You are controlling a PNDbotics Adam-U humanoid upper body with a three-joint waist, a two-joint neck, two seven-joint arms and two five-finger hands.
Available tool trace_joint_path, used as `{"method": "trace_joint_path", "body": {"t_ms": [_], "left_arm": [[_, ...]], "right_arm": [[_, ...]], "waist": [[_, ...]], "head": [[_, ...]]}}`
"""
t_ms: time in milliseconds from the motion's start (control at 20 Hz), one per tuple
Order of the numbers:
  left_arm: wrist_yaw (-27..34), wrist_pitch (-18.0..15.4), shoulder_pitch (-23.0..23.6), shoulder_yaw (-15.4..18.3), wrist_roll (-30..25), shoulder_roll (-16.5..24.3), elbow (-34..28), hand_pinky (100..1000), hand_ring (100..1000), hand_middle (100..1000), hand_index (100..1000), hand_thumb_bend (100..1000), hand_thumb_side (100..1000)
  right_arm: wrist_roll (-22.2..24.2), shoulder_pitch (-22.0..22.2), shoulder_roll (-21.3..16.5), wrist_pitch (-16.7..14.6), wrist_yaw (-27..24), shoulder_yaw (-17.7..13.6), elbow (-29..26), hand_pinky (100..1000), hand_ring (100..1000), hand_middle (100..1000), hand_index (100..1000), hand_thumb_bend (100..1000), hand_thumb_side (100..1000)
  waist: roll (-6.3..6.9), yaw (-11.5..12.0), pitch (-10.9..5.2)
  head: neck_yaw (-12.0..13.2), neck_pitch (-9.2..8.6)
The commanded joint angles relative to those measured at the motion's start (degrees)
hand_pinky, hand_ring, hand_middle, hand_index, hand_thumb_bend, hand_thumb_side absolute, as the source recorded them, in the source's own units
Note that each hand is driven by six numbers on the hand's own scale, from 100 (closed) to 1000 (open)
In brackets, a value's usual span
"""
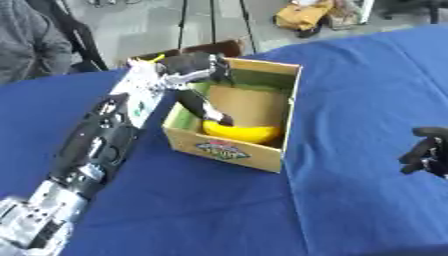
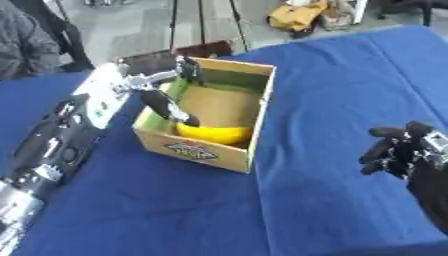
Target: Pick up objects on the table and place them in the box.
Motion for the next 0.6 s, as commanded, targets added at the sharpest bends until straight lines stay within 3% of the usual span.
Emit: {"method": "trace_joint_path", "body": {"t_ms": [50, 150, 350, 600], "left_arm": [[8.52, 2.99, 3.11, 2.49, 1.82, 5.14, -10.39, 655, 620, 656, 745, 703, 628], [14.01, 5.89, 7.78, 3.95, 1.59, 6.1, -16.03, 646, 609, 649, 744, 633, 659], [22.26, 12.33, 19.16, 7.85, -0.49, 2.59, -22.28, 634, 595, 639, 743, 531, 708], [26.99, 13.86, 28.5, 10.18, -0.97, -0.4, -26.76, 621, 586, 631, 742, 470, 740]], "right_arm": [[-0.49, 0.06, -0.37, -0.32, -0.35, -1.02, -0.69, 566, 604, 521, 772, 100, 959], [-0.78, 0.59, -0.26, -0.39, -0.52, -1.36, -0.63, 566, 604, 521, 771, 100, 963], [-1.09, 1.19, 0.2, -0.45, -0.76, -1.71, -0.54, 567, 604, 521, 772, 100, 952], [-1.5, 1.29, 0.14, -0.55, -0.86, -2.07, -0.6, 566, 604, 520, 771, 100, 955]], "waist": [[-0.81, 1.31, -1.19], [-1.16, 2.73, -1.67], [-1.53, 5.16, -2.22], [-1.85, 6.78, -2.05]], "head": [[-1.45, 0.69], [-2.03, 1.27], [-2.77, 2.15], [-3.29, 2.95]]}}
